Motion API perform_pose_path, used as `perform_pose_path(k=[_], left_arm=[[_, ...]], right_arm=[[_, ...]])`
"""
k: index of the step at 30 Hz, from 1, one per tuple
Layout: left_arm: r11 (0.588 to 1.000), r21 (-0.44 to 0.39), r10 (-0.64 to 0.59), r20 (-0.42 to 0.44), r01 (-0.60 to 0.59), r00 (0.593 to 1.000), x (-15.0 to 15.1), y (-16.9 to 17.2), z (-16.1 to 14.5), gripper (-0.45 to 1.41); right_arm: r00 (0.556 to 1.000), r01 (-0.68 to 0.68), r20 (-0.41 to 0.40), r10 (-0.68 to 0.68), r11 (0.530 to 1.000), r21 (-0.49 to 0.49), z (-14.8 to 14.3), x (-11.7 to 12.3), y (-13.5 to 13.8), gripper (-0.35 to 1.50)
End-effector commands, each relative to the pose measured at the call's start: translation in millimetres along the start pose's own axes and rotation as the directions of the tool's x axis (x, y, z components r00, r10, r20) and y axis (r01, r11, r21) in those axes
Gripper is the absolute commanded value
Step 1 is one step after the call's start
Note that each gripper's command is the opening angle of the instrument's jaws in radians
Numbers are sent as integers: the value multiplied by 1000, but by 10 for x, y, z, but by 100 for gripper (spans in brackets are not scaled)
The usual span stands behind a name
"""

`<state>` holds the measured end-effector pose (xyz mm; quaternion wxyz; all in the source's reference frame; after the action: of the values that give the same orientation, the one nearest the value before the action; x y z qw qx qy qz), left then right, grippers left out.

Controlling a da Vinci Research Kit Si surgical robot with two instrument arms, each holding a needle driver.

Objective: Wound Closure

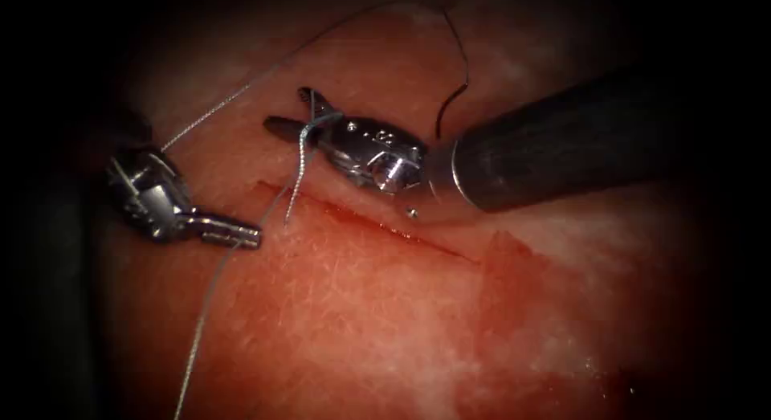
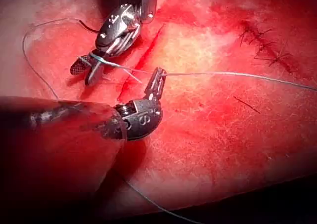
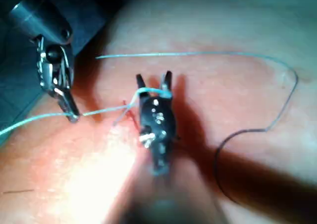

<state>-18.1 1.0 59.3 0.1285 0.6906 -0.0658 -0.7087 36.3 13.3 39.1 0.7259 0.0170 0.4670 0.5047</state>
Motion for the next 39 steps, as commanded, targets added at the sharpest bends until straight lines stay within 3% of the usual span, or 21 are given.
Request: perform_pose_path(k=[1, 3, 4, 5, 11, 16, 23, 31, 39], left_arm=[[1000, -1, -5, -2, 5, 1000, -1, 12, 6, -45], [1000, -1, -4, -2, 4, 1000, -1, 12, 6, -45], [1000, -1, -4, -2, 4, 1000, -1, 12, 6, -45], [1000, -1, -4, -2, 4, 1000, -1, 12, 6, -45], [1000, 4, -5, 10, 5, 1000, -2, 11, -1, -45], [996, 46, -78, 60, 76, 995, -9, -6, -18, -45], [975, 159, -178, 132, 156, 975, -37, -72, -42, -45], [938, 269, -275, 200, 217, 941, -95, -144, -58, -45], [902, 377, -294, 187, 208, 937, -137, -197, -62, -45]], right_arm=[[1000, -1, 3, 1, 1000, 5, 0, -10, -9, 26], [1000, -1, 6, 1, 1000, 5, 0, -10, -9, 2], [1000, -1, 12, 1, 1000, 7, -1, -10, -10, -25], [1000, 0, 19, 0, 1000, 19, -1, -10, -10, -35], [999, 0, 49, -2, 999, 32, -10, -11, -17, -35], [999, 14, 28, -16, 999, 42, -30, -10, -33, -35], [999, 41, 2, -41, 999, 12, -51, -16, -61, -35], [999, 31, -39, -33, 998, -52, -68, -27, -82, -35], [998, -12, -55, 9, 998, -62, -76, -48, -115, -35]])
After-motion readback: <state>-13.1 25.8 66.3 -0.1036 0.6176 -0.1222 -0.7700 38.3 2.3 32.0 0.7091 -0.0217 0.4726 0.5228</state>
